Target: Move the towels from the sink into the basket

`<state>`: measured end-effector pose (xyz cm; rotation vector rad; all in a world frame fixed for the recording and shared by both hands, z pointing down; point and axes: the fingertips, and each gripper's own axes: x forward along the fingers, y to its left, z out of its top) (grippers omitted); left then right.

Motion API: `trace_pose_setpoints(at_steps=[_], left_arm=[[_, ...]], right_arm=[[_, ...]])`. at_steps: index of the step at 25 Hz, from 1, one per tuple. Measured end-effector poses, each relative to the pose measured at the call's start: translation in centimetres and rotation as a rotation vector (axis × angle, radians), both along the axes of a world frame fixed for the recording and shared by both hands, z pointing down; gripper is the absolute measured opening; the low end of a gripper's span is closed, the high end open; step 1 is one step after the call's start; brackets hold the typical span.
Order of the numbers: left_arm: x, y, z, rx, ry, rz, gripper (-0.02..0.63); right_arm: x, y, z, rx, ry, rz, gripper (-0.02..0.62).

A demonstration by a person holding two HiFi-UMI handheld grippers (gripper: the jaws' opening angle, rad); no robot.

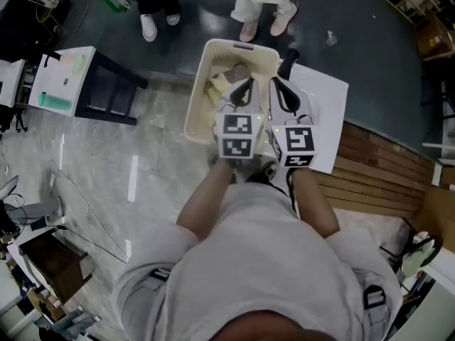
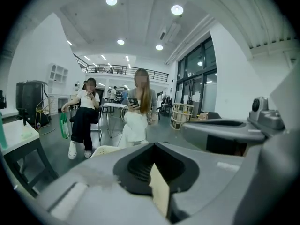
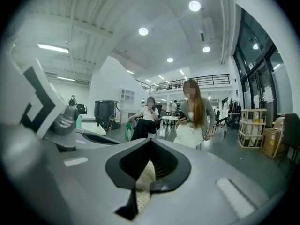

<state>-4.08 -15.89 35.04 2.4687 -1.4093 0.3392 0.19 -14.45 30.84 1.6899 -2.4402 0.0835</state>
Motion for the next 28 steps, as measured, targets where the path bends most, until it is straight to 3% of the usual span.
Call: trace_pose_setpoints(at_steps=[5,9,28], left_arm=[[0.4,-0.4,-2.5,0.079,0.065,0.000,0.020],[0.4,-0.3,-3.7,0.117,0.069,0.004,0.020],[-1.2,-0.4,-3.8,0.114,0.055,0.000,0.020]], right_arm=[[0.8,0.2,-1.7,0.057,-0.004,0.016,0.005],[0.9,0.4,-2.7,0.081,-0.003,0.015,0.005],[-0.9,-0.1,-2.5,0.068,0.017,-0.012,0.005]])
